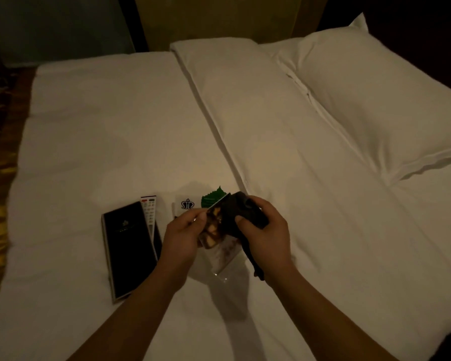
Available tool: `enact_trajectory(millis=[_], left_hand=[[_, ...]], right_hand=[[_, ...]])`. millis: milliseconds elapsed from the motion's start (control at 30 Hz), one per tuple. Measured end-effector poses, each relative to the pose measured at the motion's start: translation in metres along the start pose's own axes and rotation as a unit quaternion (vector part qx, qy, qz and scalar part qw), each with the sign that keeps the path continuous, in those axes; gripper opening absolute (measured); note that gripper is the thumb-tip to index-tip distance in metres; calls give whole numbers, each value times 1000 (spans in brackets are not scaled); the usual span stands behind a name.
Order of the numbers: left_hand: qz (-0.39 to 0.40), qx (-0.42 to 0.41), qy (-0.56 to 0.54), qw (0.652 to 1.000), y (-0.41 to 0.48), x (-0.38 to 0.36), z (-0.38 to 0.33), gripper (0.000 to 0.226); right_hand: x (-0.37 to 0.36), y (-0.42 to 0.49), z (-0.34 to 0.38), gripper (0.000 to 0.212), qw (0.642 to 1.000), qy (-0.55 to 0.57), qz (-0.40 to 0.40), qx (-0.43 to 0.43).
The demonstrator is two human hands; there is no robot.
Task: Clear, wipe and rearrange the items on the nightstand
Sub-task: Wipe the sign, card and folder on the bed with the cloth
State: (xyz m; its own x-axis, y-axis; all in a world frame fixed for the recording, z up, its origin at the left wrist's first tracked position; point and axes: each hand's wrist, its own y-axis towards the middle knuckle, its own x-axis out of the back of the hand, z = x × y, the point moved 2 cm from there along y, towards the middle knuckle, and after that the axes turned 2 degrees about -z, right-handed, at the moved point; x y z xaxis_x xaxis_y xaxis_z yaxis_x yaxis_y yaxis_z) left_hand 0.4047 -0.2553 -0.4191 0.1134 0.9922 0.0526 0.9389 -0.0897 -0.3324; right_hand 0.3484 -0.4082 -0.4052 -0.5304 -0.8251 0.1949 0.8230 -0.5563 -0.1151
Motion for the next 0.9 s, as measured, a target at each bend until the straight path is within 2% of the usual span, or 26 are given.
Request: enact_trajectory(millis=[67,200,267,333,433,500,567,633,700,733,767,833,900], left_hand=[[6,34,-27,999,-3,-11,-3,37],[4,79,-67,995,-4,-22,-4,34],[2,91,-69,993,-3,-23,-1,30],[1,107,-70,992,-4,-21,2,25],[22,113,-58,992,-4,-23,3,24],[40,115,-52,991,-6,-30,3,24],[47,125,-55,989,-8,-35,2,24],[39,140,-63,987,-9,-33,1,29],[29,148,-66,986,-8,-27,0,34],[24,149,-61,987,-7,-24,0,35],[20,147,-55,987,-6,-22,-1,34],[11,135,-54,989,-4,-21,-2,32],[8,125,-49,991,-5,-24,-3,31]], right_hand=[[-4,-4,-2,43,998,-55,-2,25],[-14,-32,-11,48,971,-175,98,131],[-5,-33,-14,45,958,-217,90,166],[13,-20,-15,42,962,-231,26,145],[36,2,-14,42,979,-183,-57,72],[29,0,-7,41,985,-152,-39,65],[13,-14,-4,41,983,-150,16,106],[5,-30,-4,38,964,-191,84,166],[12,-38,-8,41,920,-285,130,235],[21,-36,-13,43,896,-339,127,258],[32,-32,-18,45,886,-376,108,248],[54,-24,-26,46,903,-387,54,176],[63,-24,-32,46,911,-384,54,140]])
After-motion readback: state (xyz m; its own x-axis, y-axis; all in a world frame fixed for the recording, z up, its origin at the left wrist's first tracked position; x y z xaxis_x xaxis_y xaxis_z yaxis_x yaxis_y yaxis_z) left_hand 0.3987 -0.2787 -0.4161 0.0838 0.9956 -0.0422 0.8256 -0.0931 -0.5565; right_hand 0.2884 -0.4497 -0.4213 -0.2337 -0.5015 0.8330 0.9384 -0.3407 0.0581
